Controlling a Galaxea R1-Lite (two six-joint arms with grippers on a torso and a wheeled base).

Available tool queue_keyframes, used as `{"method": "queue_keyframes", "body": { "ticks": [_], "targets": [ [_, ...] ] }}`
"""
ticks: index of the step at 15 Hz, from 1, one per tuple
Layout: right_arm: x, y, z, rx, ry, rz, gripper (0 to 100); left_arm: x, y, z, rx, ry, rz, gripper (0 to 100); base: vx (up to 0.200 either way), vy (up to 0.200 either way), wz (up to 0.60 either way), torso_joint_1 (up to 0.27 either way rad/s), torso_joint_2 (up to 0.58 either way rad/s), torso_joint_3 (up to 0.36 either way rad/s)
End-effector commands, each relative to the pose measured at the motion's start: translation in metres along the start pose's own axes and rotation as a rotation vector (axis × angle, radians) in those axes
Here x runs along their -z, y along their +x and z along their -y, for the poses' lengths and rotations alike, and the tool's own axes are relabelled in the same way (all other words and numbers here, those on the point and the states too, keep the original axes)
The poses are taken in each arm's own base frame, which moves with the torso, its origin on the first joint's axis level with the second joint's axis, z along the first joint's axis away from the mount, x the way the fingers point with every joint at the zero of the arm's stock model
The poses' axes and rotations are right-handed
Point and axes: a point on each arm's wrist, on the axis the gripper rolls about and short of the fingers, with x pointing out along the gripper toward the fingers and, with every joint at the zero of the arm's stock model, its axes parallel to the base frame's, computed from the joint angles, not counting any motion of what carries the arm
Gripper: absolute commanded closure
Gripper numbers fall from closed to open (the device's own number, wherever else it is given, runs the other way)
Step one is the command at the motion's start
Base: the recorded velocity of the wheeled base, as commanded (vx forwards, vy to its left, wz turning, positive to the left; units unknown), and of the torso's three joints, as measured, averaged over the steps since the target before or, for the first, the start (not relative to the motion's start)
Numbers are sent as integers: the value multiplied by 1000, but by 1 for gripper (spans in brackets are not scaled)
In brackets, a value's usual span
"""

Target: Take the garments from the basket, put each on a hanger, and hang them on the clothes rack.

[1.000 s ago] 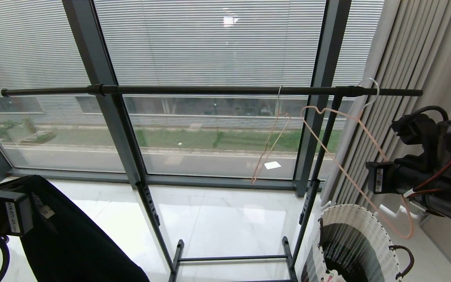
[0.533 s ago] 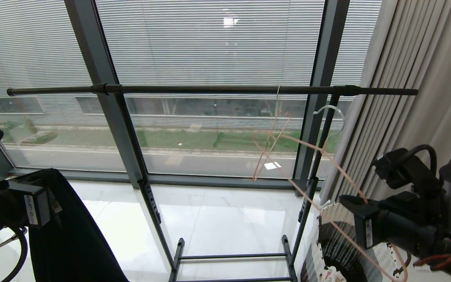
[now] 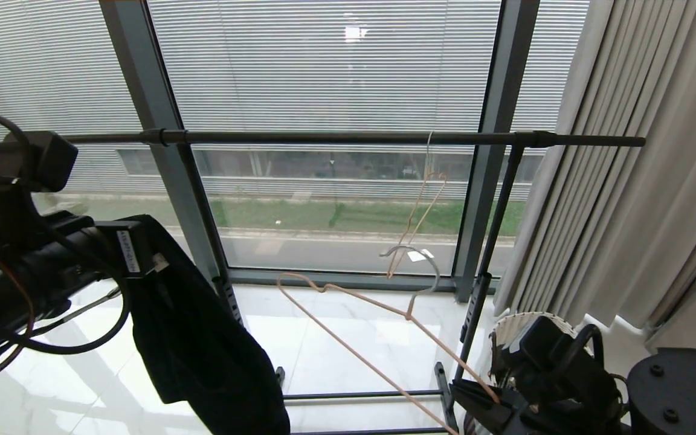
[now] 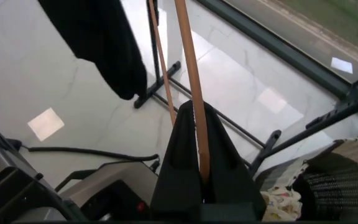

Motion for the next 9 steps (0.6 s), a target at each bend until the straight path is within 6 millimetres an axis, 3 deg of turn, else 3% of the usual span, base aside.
{"method": "queue_keyframes", "body": {
  "ticks": [1,5,9],
  "targets": [
    [11,21,-16,-40,-41,-41,100,2,24,14,-18,1,-49,100,0,0,0,0,0,0],
    [-11,30,-24,-83,-45,25,100,7,28,24,13,-11,-64,100,0,0,0,0,0,0],
    [-13,27,-22,-78,-53,39,100,10,39,20,-20,-11,-64,100,0,0,0,0,0,0]
  ]
}}
